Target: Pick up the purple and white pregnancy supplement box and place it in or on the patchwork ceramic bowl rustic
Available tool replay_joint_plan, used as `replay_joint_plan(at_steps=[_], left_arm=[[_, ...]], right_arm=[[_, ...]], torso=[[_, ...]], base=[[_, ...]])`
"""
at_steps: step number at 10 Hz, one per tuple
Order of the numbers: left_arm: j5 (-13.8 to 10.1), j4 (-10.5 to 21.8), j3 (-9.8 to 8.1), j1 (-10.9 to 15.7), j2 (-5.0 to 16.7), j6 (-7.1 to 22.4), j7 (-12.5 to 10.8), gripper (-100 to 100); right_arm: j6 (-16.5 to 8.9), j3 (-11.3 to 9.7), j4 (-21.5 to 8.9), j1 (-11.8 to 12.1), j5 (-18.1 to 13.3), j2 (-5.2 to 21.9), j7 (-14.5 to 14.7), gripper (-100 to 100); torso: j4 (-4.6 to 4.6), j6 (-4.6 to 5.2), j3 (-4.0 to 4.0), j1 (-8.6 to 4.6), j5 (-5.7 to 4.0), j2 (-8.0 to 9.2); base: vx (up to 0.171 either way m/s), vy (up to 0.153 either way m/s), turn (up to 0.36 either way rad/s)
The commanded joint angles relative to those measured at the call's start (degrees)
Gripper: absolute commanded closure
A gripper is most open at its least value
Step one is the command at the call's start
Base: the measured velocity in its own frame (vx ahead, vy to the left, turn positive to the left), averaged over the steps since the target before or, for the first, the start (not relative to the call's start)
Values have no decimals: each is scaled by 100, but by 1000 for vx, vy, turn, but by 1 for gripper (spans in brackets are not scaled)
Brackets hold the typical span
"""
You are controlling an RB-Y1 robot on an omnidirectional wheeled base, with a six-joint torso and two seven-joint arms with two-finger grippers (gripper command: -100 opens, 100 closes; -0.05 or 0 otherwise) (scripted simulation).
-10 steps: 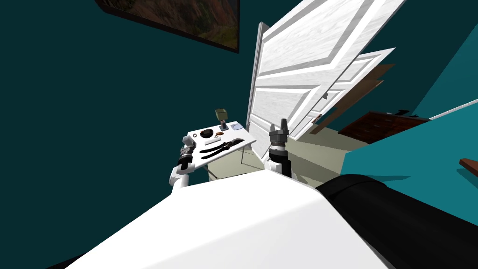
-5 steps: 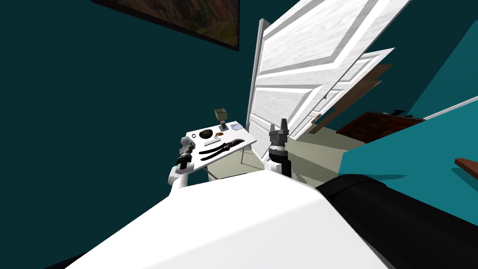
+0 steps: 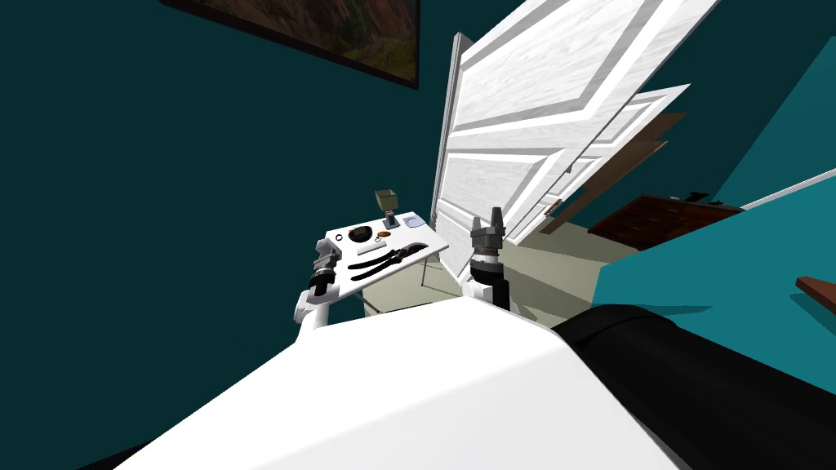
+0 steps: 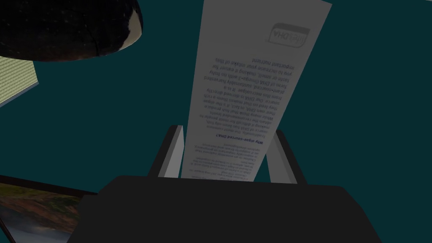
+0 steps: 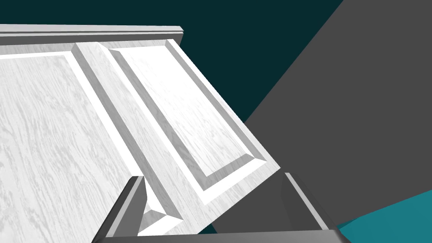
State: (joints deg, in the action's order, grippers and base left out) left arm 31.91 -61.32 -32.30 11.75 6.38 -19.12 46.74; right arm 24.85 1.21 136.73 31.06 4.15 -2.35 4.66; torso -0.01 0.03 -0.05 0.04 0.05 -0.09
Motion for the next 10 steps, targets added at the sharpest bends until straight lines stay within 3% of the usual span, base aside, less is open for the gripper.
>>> replay_joint_plan(at_steps=[1,2,6,10], left_arm=[[0,0,0,0,0,0,0,0],[6,-7,17,-1,3,81,7,100],[19,-91,65,194,110,456,22,100],[35,-189,116,464,234,878,31,100]], right_arm=[[0,0,0,0,0,0,0,0],[0,0,0,0,0,0,0,0],[0,-1,0,-1,0,-1,0,0],[0,-1,0,0,0,-1,0,0]], torso=[[0,0,0,0,0,0],[0,0,0,0,0,0],[-23,-29,21,-33,20,68],[-27,-27,-1,-17,16,25]], base=[[0,0,0],[-129,-56,71],[-132,-116,99],[-33,-64,54]])
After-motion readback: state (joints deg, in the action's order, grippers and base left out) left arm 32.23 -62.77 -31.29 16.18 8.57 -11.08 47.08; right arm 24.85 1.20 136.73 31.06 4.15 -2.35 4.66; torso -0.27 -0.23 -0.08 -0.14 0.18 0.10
